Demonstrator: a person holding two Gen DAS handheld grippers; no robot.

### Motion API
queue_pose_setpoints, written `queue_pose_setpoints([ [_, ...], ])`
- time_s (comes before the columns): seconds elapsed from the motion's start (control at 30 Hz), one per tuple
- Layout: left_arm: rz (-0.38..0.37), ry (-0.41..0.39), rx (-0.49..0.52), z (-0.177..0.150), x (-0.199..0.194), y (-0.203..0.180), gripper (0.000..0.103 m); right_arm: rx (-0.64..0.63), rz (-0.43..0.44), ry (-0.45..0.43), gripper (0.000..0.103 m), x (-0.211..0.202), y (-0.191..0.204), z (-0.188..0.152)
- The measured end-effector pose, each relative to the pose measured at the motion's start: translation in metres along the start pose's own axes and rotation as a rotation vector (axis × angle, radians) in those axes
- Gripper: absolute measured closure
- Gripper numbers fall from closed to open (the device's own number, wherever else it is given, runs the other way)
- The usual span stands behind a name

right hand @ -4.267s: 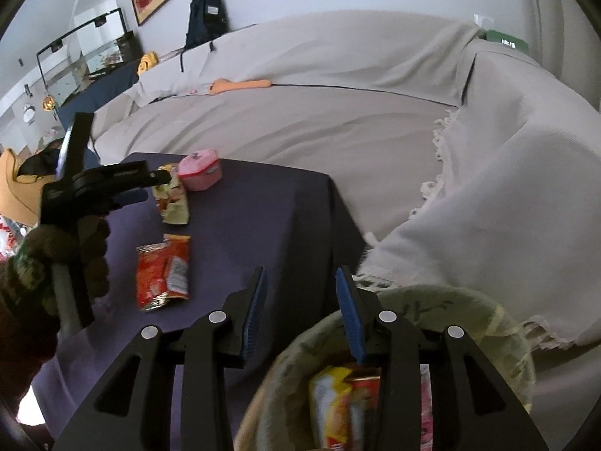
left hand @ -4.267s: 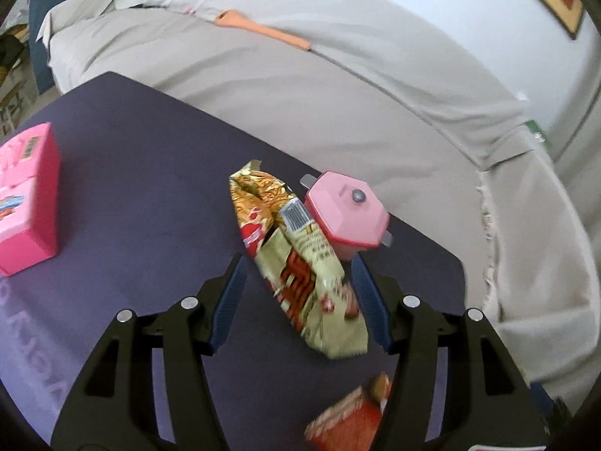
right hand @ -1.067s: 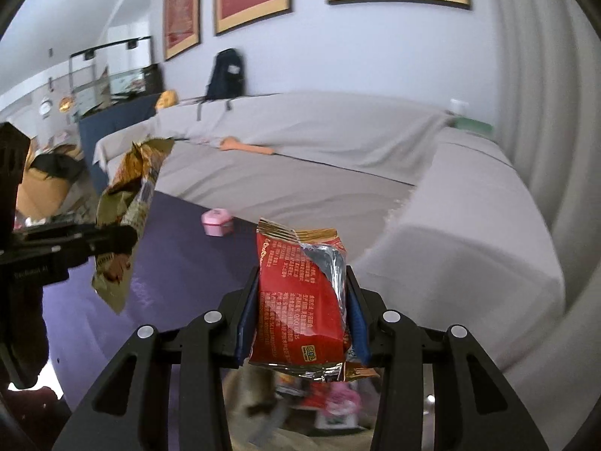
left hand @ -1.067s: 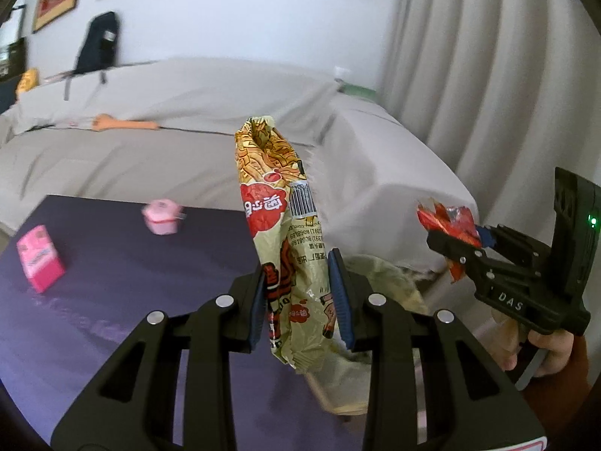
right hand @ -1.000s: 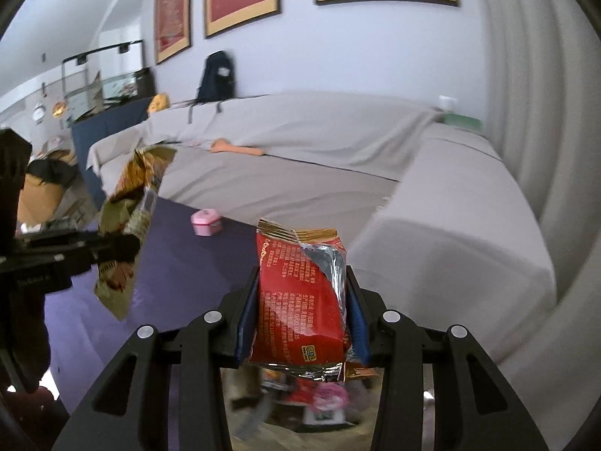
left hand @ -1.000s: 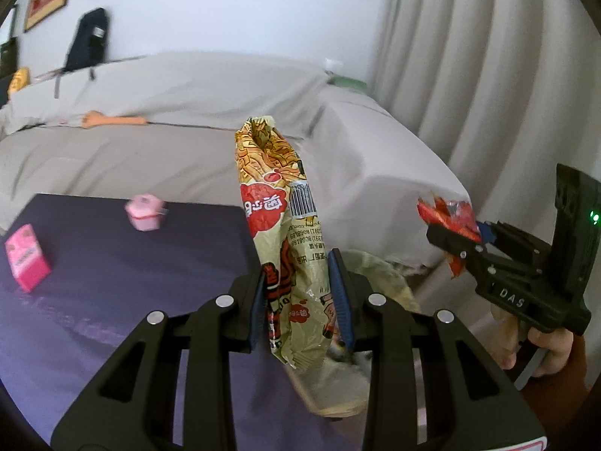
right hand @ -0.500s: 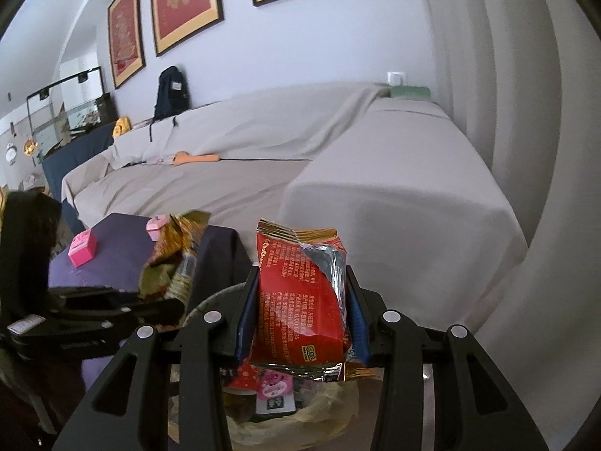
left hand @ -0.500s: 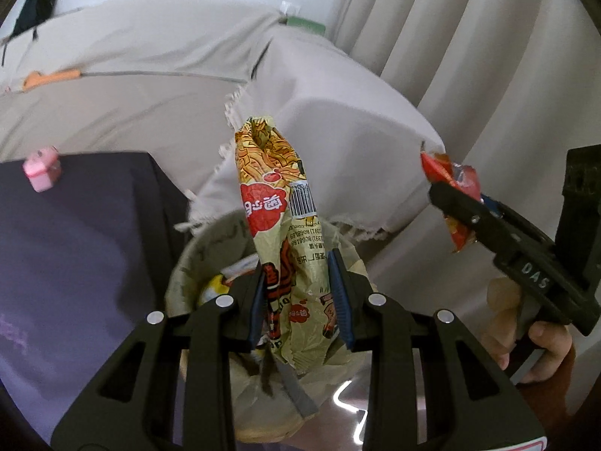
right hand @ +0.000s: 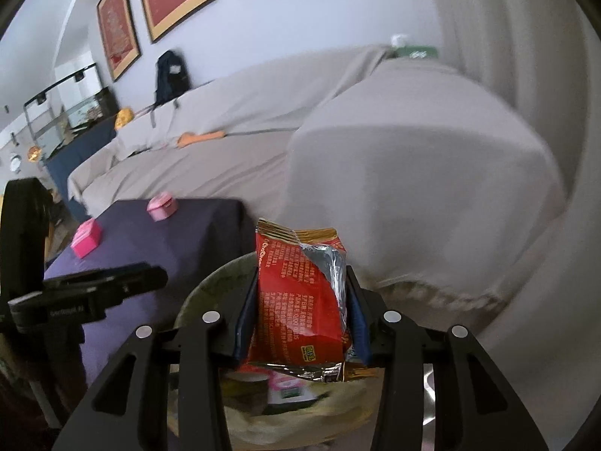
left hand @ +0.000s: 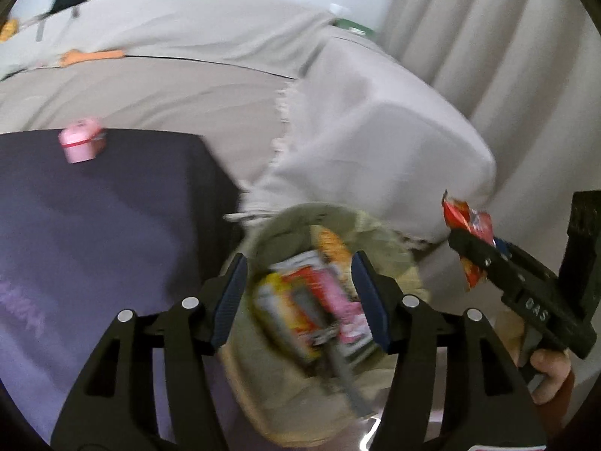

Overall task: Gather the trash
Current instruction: 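Open both grippers to drop the snack bag and red wrapper into the bag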

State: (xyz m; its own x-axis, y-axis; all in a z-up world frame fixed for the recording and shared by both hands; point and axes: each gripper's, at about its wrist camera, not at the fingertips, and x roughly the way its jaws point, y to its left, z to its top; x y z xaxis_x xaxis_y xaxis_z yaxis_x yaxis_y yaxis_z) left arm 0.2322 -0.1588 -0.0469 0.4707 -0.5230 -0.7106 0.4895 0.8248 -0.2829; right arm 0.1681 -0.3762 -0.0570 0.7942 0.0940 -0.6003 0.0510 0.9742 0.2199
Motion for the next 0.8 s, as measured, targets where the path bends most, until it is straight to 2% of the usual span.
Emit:
queue_pose_setpoints([
  [0.17,0.064,-0.025,-0.031,-0.011,-0.021,0.025,0.048,-0.05,0.078,0.086,0.063,0.038,0.037,-0.018],
  [0.27,0.1,-0.037,-0.038,-0.018,-0.033,0.035,0.046,-0.105,0.097,0.17,0.063,0.07,0.056,-0.032],
  [0.37,0.116,-0.066,-0.051,-0.026,-0.049,0.044,0.045,-0.208,0.015,0.259,0.063,0.103,0.069,-0.05],
  [0.47,0.139,-0.118,-0.077,-0.037,-0.07,0.051,0.045,-0.22,-0.051,0.31,0.063,0.119,0.063,-0.059],
  [0.5,0.144,-0.127,-0.08,-0.039,-0.073,0.051,0.045,-0.193,-0.055,0.32,0.063,0.12,0.059,-0.06],
  [0.57,0.163,-0.152,-0.079,-0.049,-0.085,0.052,0.045,-0.142,-0.004,0.313,0.059,0.115,0.055,-0.058],
  [0.7,0.19,-0.157,-0.076,-0.064,-0.101,0.05,0.041,-0.107,0.002,0.27,0.045,0.097,0.056,-0.055],
  [0.8,0.219,-0.174,-0.074,-0.076,-0.116,0.046,0.037,-0.068,0.007,0.24,0.042,0.082,0.057,-0.055],
])
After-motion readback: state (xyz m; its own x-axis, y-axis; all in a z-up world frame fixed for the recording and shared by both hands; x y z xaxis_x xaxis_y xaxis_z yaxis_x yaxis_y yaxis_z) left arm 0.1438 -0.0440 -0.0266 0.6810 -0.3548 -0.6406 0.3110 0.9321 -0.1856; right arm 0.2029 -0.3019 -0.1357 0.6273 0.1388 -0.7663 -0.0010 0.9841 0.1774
